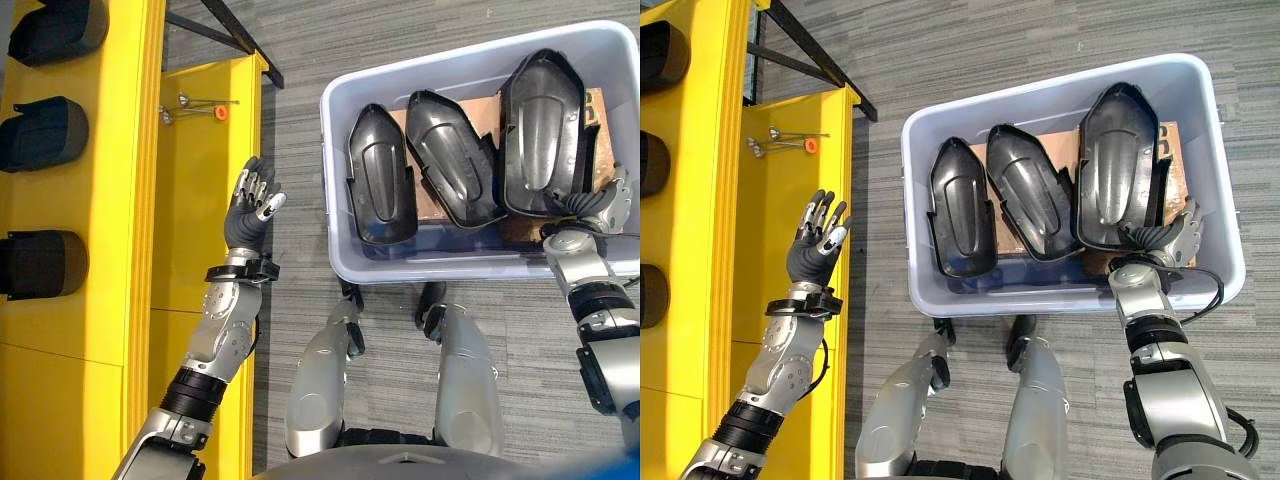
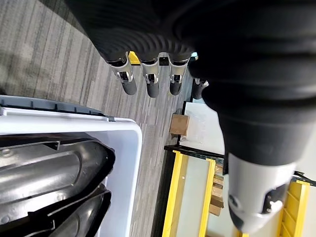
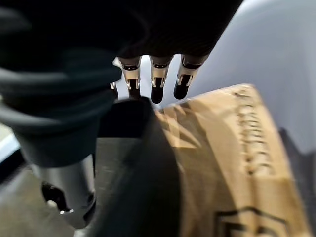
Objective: Move parts from the plastic box to the shelf.
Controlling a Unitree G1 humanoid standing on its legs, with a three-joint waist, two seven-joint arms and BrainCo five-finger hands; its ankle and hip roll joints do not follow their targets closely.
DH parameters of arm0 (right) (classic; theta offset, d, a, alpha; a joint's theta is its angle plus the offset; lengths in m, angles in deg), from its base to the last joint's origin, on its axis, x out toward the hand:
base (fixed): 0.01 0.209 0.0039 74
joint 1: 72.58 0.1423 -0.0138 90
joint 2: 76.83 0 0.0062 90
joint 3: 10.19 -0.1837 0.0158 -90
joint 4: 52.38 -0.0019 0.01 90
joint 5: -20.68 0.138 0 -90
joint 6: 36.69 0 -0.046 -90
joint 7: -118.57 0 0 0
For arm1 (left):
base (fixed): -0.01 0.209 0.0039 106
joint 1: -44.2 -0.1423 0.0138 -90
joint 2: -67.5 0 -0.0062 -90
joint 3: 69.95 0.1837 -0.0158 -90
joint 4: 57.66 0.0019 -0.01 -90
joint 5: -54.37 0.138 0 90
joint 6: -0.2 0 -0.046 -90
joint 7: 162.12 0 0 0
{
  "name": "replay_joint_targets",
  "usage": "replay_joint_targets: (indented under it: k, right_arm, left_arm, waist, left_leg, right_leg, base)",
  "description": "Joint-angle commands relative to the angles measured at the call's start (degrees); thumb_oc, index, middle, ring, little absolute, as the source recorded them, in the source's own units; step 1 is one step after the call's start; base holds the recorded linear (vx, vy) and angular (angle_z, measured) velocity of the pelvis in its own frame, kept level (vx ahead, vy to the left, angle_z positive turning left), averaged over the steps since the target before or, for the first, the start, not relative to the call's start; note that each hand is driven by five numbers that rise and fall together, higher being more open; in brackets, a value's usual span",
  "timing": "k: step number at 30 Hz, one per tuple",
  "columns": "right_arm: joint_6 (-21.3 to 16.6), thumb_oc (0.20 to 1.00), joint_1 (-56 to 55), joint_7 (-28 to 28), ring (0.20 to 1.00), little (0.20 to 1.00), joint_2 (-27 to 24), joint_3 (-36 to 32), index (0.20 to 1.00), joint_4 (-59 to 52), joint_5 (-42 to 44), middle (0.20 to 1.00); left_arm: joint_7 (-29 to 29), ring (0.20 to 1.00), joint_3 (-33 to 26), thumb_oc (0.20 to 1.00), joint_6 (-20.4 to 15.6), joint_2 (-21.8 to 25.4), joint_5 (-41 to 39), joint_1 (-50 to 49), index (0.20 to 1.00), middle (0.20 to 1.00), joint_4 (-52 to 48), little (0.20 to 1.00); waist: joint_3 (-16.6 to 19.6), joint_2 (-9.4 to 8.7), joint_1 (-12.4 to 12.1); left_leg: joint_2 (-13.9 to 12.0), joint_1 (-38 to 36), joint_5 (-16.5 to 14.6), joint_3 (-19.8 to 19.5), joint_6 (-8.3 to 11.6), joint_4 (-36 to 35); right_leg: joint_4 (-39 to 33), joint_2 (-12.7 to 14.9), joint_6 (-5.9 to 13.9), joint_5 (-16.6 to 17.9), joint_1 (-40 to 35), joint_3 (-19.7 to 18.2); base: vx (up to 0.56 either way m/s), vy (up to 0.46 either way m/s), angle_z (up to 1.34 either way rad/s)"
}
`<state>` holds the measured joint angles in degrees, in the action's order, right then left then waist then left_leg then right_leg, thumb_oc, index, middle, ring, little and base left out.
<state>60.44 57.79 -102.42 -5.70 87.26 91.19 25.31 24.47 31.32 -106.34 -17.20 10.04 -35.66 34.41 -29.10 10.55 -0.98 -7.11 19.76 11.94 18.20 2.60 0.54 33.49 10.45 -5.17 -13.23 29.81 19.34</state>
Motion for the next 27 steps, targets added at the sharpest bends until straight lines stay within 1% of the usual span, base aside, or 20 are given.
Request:
replay_joint_targets:
  k: [1,5,6,10,11,12,16,18,21,22,23,24,27]
  right_arm:
    - [-1.56,1.000,5.06,0.06,1.000,1.000,-2.72,3.37,1.000,2.69,-1.48,1.000]
    - [-2.41,1.000,6.30,0.33,1.000,1.000,-3.33,4.52,1.000,3.91,-0.94,1.000]
    - [-2.44,1.000,8.13,0.53,1.000,1.000,-3.72,4.88,1.000,4.84,0.62,1.000]
    - [-2.09,1.000,9.51,0.58,1.000,1.000,-4.05,5.10,1.000,5.64,0.67,1.000]
    - [-1.75,1.000,9.98,0.61,1.000,1.000,-4.21,5.27,1.000,5.90,0.03,1.000]
    - [-0.55,1.000,10.69,0.89,1.000,1.000,-4.58,5.96,1.000,6.35,-1.59,1.000]
    - [0.82,1.000,12.38,1.43,1.000,1.000,-5.48,7.77,1.000,7.55,-3.64,1.000]
    - [1.63,1.000,13.17,1.53,1.000,1.000,-5.76,8.74,1.000,8.04,-3.04,1.000]
    - [2.31,1.000,13.78,3.10,1.000,1.000,-6.16,9.51,1.000,8.82,-2.94,1.000]
    - [3.00,0.840,14.30,4.89,0.840,0.840,-6.04,10.20,0.840,9.38,-2.60,0.840]
    - [3.22,0.589,14.39,5.27,0.589,0.589,-6.02,10.32,0.589,9.50,-2.42,0.589]
    - [4.23,0.200,14.50,7.27,0.200,0.200,-5.93,11.06,0.200,10.43,-2.97,0.200]
    - [5.85,0.200,14.74,8.19,0.200,0.200,-5.75,12.94,0.200,12.89,-7.51,0.200]
  left_arm:
    - [-0.46,1.000,0.03,1.000,-3.41,1.71,1.09,2.12,1.000,1.000,-0.43,1.000]
    - [-0.14,1.000,0.50,1.000,-3.49,1.58,1.32,2.40,1.000,1.000,0.13,1.000]
    - [-0.38,1.000,0.79,1.000,-3.61,1.74,1.61,2.83,1.000,1.000,0.83,1.000]
    - [-0.40,1.000,1.03,1.000,-3.62,1.83,1.80,3.16,1.000,1.000,0.98,1.000]
    - [-0.25,1.000,1.14,1.000,-3.58,2.03,2.05,3.24,1.000,1.000,0.84,1.000]
    - [-0.16,1.000,1.30,1.000,-3.56,2.07,2.02,3.28,1.000,1.000,0.92,1.000]
    - [-0.63,1.000,1.64,1.000,-3.62,2.54,1.78,3.50,1.000,1.000,1.37,1.000]
    - [-1.16,1.000,1.66,1.000,-3.67,2.67,1.47,3.56,1.000,1.000,1.63,1.000]
    - [-1.19,1.000,1.83,1.000,-3.44,3.06,1.36,3.64,1.000,1.000,1.54,1.000]
    - [-1.47,1.000,1.90,1.000,-3.57,3.08,1.21,3.87,1.000,1.000,2.00,1.000]
    - [-1.52,1.000,1.90,1.000,-3.57,3.10,1.18,3.91,1.000,1.000,2.07,1.000]
    - [-1.86,1.000,1.81,1.000,-3.45,3.37,0.88,3.95,1.000,1.000,2.34,1.000]
    - [-2.83,1.000,1.85,1.000,-3.91,3.37,0.82,4.17,1.000,1.000,3.37,1.000]
  waist:
    - [-0.69,-1.65,-0.42]
    - [-0.69,-1.43,-0.54]
    - [-0.69,-1.23,-0.74]
    - [-0.69,-1.03,-0.90]
    - [-0.69,-0.90,-0.99]
    - [-0.69,-0.73,-1.11]
    - [-0.69,-0.54,-1.43]
    - [-0.69,-0.54,-1.59]
    - [-0.69,-0.55,-1.71]
    - [-0.69,-0.59,-1.81]
    - [-0.69,-0.60,-1.81]
    - [-0.69,-0.66,-1.94]
    - [-0.69,-0.75,-2.27]
  left_leg:
    - [-1.21,-1.38,-7.30,-3.67,2.68,5.66]
    - [-1.13,-0.09,-7.42,-3.87,2.64,6.57]
    - [-1.05,1.15,-7.45,-3.95,2.63,7.16]
    - [-1.01,2.21,-7.50,-4.10,2.58,7.58]
    - [-1.02,2.81,-7.51,-4.16,2.57,7.92]
    - [-1.08,3.76,-7.50,-4.25,2.58,8.50]
    - [-1.18,5.06,-7.49,-4.42,2.63,9.25]
    - [-1.20,5.70,-7.45,-4.52,2.70,9.60]
    - [-1.27,6.54,-7.49,-4.73,2.73,10.18]
    - [-1.37,7.17,-7.47,-4.79,2.78,10.49]
    - [-1.38,7.27,-7.49,-4.81,2.79,10.56]
    - [-1.47,7.80,-7.45,-4.90,2.87,10.90]
    - [-1.75,8.44,-7.29,-4.88,2.90,11.14]
  right_leg:
    - [-7.13,-0.70,5.92,5.84,-1.78,-2.67]
    - [-6.05,-0.58,5.78,5.58,-0.53,-2.82]
    - [-4.80,-0.30,5.73,5.24,0.90,-2.95]
    - [-3.96,-0.21,5.60,5.00,2.02,-3.02]
    - [-3.46,-0.14,5.56,4.91,2.62,-3.05]
    - [-2.55,-0.04,5.45,4.74,3.59,-3.15]
    - [-1.47,0.23,5.33,4.49,4.77,-2.99]
    - [-1.13,0.31,5.27,4.47,5.31,-2.96]
    - [-0.71,0.40,5.23,4.45,5.99,-2.93]
    - [-0.38,0.37,5.16,4.44,6.58,-2.95]
    - [-0.31,0.38,5.15,4.43,6.67,-2.95]
    - [-0.08,0.43,5.15,4.42,7.07,-2.94]
    - [0.14,0.52,5.15,4.49,7.50,-2.71]
  base:
    - [-0.01,-0.038,0.00]
    - [0.00,-0.034,0.02]
    - [0.00,-0.062,0.03]
    - [0.00,-0.032,0.00]
    - [0.01,-0.051,-0.01]
    - [0.01,-0.061,0.00]
    - [0.00,-0.033,0.01]
    - [0.00,-0.046,0.01]
    - [0.00,-0.024,0.01]
    - [0.00,0.000,0.00]
    - [-0.01,-0.041,-0.02]
    - [0.00,-0.030,-0.04]
    - [0.00,-0.033,0.03]
